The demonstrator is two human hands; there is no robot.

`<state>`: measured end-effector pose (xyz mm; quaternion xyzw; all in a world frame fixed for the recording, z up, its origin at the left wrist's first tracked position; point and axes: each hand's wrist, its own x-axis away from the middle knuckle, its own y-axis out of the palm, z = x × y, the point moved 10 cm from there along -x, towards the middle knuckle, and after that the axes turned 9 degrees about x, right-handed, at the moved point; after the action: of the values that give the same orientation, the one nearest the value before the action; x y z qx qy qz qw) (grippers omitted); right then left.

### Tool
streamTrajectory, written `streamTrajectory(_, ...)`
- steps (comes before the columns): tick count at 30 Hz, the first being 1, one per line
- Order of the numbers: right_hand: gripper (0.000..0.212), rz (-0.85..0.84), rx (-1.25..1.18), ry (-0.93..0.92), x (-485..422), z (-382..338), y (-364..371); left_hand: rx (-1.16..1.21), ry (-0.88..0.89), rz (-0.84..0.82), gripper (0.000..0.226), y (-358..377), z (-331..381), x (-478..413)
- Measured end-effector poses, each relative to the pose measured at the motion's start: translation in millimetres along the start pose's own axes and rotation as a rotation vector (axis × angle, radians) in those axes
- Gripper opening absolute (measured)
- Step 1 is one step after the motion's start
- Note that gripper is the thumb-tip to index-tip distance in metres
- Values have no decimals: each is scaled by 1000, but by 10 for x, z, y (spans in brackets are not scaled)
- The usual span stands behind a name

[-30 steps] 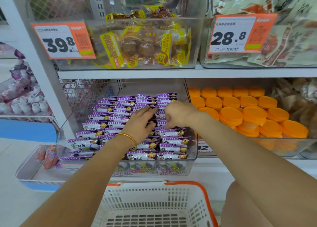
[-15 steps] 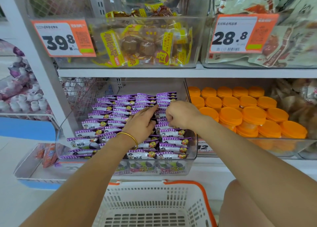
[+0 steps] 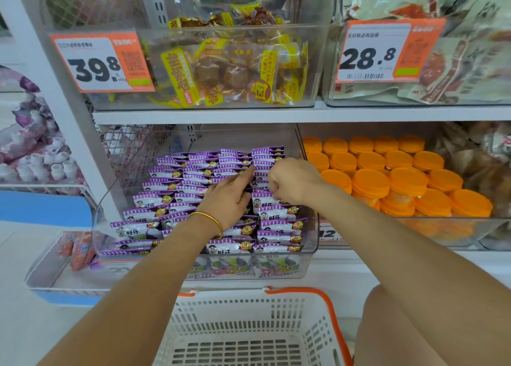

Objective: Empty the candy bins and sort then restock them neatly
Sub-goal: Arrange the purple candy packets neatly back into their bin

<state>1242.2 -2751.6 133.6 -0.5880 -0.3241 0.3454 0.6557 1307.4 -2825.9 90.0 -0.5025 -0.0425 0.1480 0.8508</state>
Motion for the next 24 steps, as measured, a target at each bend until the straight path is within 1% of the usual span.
streamTrajectory(4,6,33,-7,4,33,8,-29,-49,-12,-32,57,34,-21,-1)
streamTrajectory(8,11,-26,64,-35,19,-70,14,-67,-19,-80,57,57,3,-15)
streamTrajectory(10,14,-54,31,-52,53,-68,-13,-35,-13,-43,55,-4,30,-7)
streamTrajectory(11,14,-36,15,-52,94,-52,-63,-9,-2,-9,53,-49,54,11)
streamTrajectory(13,17,65,3,-30,207,1,-225,29,31,21,49,-92,108,55)
streamTrajectory(15,21,138,13,-27,337,26,-336,-14,43,-51,47,-18,160,118)
streamTrajectory(16,22,138,25,-39,390,8,-345,-79,29,-113,48,44,170,157)
streamTrajectory(18,20,89,77,-61,451,-46,-288,-222,-7,-231,50,154,173,237)
streamTrajectory(20,16,40,167,-67,473,-103,-210,-298,-22,-276,51,195,189,286)
streamTrajectory(22,14,31,262,-74,476,-145,-157,-282,-26,-250,50,152,216,300)
streamTrajectory(24,12,34,305,-76,472,-161,-134,-257,-36,-177,49,51,220,308)
